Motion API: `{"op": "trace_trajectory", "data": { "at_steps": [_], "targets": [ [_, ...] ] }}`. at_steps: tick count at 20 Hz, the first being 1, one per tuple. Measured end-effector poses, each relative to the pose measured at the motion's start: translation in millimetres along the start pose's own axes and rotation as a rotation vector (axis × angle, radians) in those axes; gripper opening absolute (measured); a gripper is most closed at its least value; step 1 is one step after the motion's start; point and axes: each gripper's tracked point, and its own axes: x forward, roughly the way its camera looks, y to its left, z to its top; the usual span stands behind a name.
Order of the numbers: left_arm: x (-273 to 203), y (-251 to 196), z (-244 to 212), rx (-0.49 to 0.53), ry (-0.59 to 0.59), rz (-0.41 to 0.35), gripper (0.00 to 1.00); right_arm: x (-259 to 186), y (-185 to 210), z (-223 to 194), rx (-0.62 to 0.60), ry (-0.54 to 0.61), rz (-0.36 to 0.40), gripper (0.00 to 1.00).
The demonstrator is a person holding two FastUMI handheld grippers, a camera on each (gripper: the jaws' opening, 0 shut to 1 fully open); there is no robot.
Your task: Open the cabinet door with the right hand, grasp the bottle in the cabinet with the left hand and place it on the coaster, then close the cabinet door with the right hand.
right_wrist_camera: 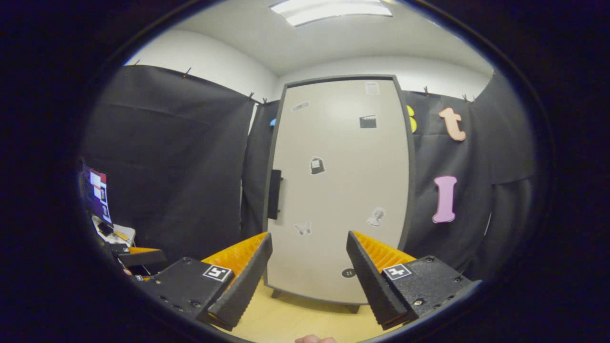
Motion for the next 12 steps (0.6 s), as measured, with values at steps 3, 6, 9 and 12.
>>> {"op": "trace_trajectory", "data": {
  "at_steps": [3, 6, 9, 12],
  "targets": [
    [-5, 9, 1, 0.005, -0.003, 0.021, 0.95, 51, 24, 4, 0.033, 0.023, 0.072, 1.0],
    [-7, 19, 3, 0.0, -0.018, 0.045, 0.95, 103, 38, 6, 0.07, 0.059, 0.115, 0.97],
    [-7, 29, -5, 0.003, -0.004, 0.068, 0.95, 152, 43, 3, 0.057, 0.09, 0.091, 0.99],
    [-9, 39, -12, -0.003, 0.011, 0.092, 0.95, 187, 55, 5, 0.056, 0.105, 0.088, 0.97]
  ]
}}
